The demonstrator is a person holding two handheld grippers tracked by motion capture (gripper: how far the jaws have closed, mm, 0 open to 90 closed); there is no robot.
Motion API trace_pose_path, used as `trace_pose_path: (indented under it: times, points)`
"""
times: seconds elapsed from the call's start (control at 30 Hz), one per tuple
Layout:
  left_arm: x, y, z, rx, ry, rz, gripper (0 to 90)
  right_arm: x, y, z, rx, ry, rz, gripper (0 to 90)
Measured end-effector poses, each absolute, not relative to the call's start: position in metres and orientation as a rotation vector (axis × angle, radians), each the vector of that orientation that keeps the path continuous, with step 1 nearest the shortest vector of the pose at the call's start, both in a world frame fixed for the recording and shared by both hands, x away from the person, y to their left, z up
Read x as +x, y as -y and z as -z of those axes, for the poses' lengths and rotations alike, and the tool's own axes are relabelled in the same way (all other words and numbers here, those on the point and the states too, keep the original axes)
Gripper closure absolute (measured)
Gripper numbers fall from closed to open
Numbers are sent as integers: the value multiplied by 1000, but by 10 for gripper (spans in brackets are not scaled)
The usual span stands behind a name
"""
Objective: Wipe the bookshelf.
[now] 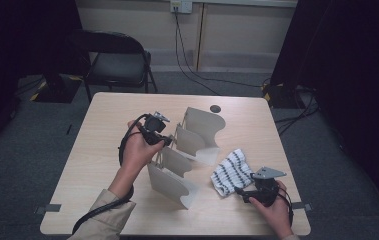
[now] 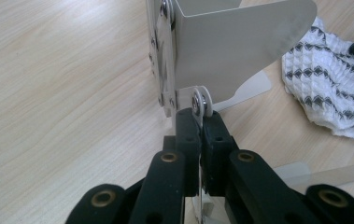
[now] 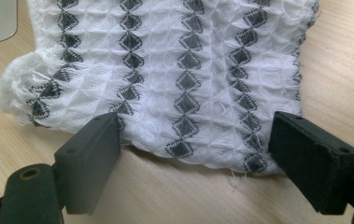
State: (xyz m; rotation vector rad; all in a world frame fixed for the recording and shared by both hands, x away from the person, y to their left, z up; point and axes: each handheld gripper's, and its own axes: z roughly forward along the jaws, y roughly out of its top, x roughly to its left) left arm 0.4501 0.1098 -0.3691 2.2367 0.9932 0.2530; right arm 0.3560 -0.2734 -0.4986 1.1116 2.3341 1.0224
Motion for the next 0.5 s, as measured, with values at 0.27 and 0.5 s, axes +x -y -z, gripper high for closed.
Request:
trace_pose_path:
  times: [0.27, 0.5]
  points:
    - [449, -114, 371, 2214, -974, -273, 779, 356, 273, 499, 1109, -2335, -1023, 160]
    - [445, -125, 374, 2191, -962, -313, 543, 356, 273, 499, 1109, -2335, -1023, 160]
